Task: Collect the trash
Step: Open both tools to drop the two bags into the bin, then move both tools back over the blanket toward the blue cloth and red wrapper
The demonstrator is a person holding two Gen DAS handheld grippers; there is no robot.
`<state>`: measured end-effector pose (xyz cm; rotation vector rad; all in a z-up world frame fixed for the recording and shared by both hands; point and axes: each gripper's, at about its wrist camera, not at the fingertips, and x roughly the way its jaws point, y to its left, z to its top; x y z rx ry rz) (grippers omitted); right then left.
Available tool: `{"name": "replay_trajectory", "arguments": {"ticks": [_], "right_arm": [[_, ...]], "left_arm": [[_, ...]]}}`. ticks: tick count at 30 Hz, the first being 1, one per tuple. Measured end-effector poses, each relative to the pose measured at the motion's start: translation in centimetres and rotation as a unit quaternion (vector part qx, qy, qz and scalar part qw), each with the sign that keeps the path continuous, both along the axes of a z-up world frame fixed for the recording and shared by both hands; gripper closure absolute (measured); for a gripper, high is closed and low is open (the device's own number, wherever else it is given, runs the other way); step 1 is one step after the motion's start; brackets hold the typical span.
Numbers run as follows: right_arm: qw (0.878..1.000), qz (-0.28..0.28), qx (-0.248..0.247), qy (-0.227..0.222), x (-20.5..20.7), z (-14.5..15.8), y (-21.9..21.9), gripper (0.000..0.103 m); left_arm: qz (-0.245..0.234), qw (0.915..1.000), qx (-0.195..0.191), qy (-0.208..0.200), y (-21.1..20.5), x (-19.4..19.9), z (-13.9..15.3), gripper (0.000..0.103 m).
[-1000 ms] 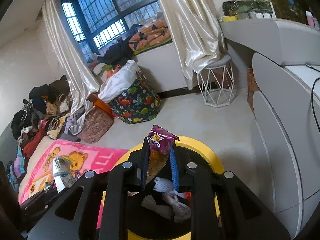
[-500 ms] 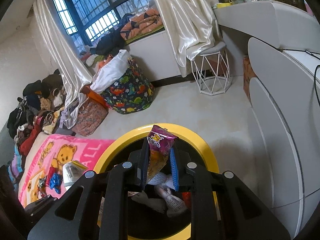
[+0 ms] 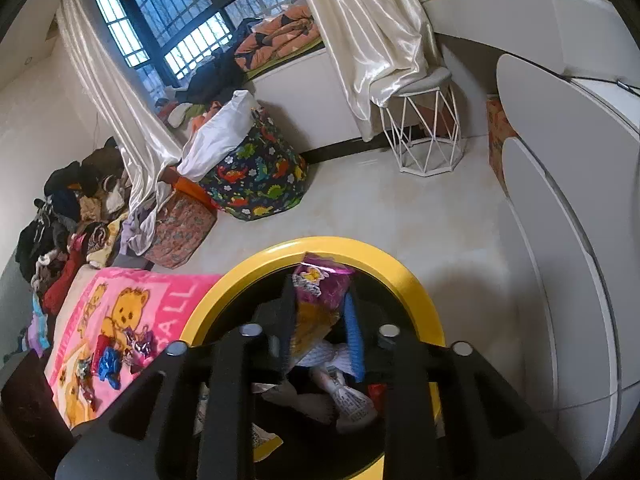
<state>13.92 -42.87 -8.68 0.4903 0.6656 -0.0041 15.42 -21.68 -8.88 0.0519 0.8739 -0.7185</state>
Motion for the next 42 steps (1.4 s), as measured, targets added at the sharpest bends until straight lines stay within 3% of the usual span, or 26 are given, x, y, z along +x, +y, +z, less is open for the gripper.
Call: {"name": "replay_trajectory", "arguments": {"ticks": [2,4,6,7,9,11,16,28,42], "right_arm": [[1.000,0.000,0.001,0.001,0.0,-0.1,0.0,0.064],[1.000,-0.006,0.001,-0.002,-0.2,0.0,-0.2,0.054],[1.000,-0.012,-0.002,-0.002,-0.4,0.1,-0.3,0.053],[1.000,-0.015,-0.003,-0.003,-0.5,0.1,-0.3,0.048],[1.000,-0.021,-0.004,-0.005,-0.7,0.2,-0.4,0.039],[1.000,-0.024,-0.005,-0.006,-0.9,0.3,-0.3,0.035],[0.999,-0.027,-0.014,-0.015,-1.5,0.7,0.3,0.027],[0.998,-0.016,-0.037,-0.048,-2.3,2.8,2.3,0.022],[0.995,0.028,-0.061,-0.072,-2.4,4.2,5.9,0.020]], "left_arm": [[0.003,1.0000,0.000,0.005,0.1,0.2,-0.1,0.075],[0.013,0.9999,0.000,0.002,0.3,0.1,0.0,0.048],[0.022,0.9998,-0.001,-0.003,0.5,0.1,0.3,0.038],[0.028,0.9996,-0.001,-0.009,0.7,0.0,0.5,0.027],[0.043,0.9988,-0.004,-0.020,1.3,-0.2,1.0,0.015],[0.052,0.9984,-0.007,-0.022,1.9,-0.2,1.2,0.011],[0.084,0.9954,-0.005,-0.045,3.4,-0.6,2.0,0.011],[0.162,0.9813,-0.022,-0.102,9.7,-1.6,5.1,0.011],[0.227,0.9665,-0.029,-0.117,15.6,-2.1,6.1,0.011]]}}
